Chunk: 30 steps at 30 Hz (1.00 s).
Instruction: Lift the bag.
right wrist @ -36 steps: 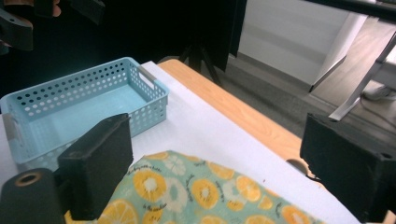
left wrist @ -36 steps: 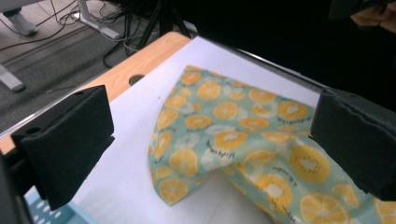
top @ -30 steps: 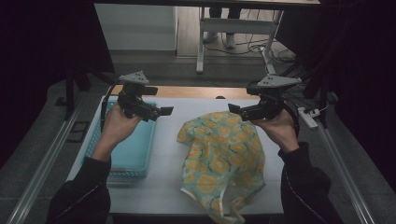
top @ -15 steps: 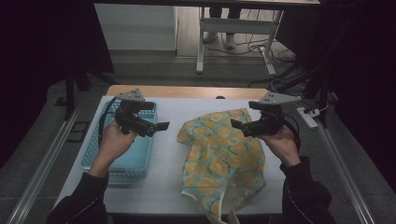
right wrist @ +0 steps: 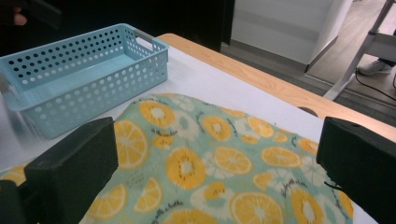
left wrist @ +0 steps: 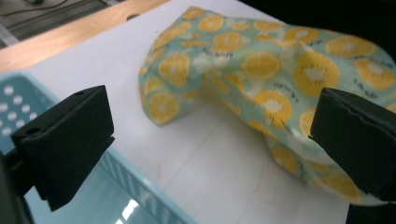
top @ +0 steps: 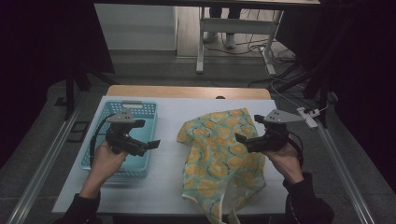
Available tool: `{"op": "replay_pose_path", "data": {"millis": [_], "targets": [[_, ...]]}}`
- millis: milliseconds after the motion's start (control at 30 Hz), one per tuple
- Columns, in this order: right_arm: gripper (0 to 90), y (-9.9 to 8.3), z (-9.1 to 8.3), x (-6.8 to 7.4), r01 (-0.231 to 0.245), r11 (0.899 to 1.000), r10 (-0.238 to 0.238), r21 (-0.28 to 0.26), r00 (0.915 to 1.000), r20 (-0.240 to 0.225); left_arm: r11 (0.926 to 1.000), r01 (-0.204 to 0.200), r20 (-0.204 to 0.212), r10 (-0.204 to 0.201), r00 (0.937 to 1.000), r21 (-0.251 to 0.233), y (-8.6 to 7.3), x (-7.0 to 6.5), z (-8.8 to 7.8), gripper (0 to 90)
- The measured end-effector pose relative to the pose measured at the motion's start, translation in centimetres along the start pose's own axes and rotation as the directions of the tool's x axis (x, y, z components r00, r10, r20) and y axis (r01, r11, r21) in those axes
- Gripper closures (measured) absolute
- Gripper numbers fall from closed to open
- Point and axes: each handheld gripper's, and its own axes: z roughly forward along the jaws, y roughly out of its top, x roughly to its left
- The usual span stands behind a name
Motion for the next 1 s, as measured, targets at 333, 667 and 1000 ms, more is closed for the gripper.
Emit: {"op": "replay_pose_path", "data": {"millis": [333, 667, 1000], "targets": [[0.0, -3.5, -1.5, 0.5, -0.016, 1.000, 0.015, 0.024, 0.9994, 0.032, 0.9993, 0.038, -0.026, -0.038, 0.9989, -0.005, -3.8, -1.1, -1.3, 0.0], [0.0, -7.0, -3.4, 1.3, -0.044, 0.998, 0.041, 0.036, 0.9961, 0.078, 0.9978, 0.066, -0.079, -0.066, 0.9947, -0.006, -7.3, -2.4, -2.6, 0.0], [0.0, -11.7, -5.3, 2.0, -0.122, 0.992, 0.115, 0.043, 0.9829, 0.144, 0.9914, 0.130, -0.121, -0.131, 0.9841, -0.016, -11.6, -3.2, -3.9, 0.0]]}}
